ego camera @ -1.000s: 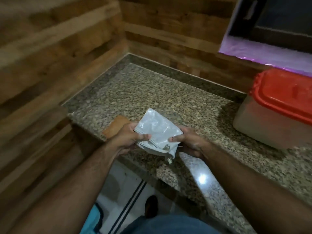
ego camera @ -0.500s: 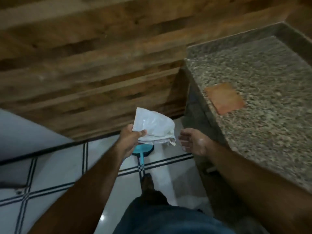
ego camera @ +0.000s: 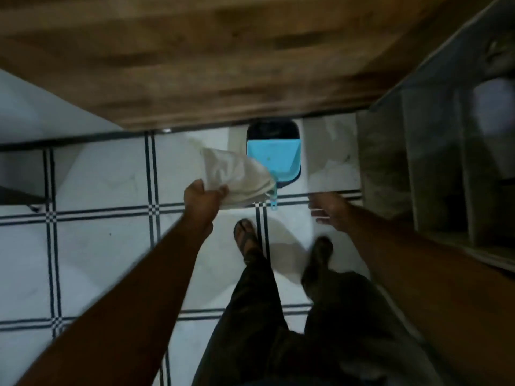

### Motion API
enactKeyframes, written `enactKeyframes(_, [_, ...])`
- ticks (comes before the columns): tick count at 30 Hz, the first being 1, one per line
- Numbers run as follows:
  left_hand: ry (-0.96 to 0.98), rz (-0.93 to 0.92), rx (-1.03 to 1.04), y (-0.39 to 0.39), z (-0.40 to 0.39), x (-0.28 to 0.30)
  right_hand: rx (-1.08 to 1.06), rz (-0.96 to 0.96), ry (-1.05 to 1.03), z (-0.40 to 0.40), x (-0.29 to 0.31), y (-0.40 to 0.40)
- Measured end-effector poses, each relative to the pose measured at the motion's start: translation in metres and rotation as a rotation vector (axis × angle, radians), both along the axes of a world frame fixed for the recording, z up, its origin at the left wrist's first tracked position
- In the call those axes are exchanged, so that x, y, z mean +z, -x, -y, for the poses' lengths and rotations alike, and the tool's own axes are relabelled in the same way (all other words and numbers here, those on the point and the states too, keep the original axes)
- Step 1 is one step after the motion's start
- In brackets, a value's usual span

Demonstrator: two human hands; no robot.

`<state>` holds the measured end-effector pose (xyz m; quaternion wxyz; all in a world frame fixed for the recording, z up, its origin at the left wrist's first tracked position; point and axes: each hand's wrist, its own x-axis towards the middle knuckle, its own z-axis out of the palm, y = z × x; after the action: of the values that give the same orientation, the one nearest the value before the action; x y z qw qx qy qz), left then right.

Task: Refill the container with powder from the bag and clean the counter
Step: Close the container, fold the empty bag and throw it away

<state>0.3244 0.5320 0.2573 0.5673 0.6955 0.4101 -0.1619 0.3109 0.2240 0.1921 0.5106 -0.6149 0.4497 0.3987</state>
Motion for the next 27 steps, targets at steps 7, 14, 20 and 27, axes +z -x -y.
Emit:
enactKeyframes(7, [-0.014, -0.108, -0.089, -0.027, -0.024, -0.173, 0.048, -0.087, 0.013, -0.071, -0.181, -0.024])
enactKeyframes(14, [0.233, -0.117, 0.164, -0.029, -0.023, -0.257, -0.014, -0.094, -0.024, -0.112, -0.262, -0.049])
enactKeyframes(20, [0.297, -0.049, 0.239, -0.063, -0.004, -0.228, -0.013, 0.105, 0.295, -0.06, -0.222, -0.074])
enactKeyframes(27, [-0.238, -0.039, -0.335, -0.134, 0.064, -0.233, 0.167, 0.103, 0.506, 0.059, -0.193, -0.076])
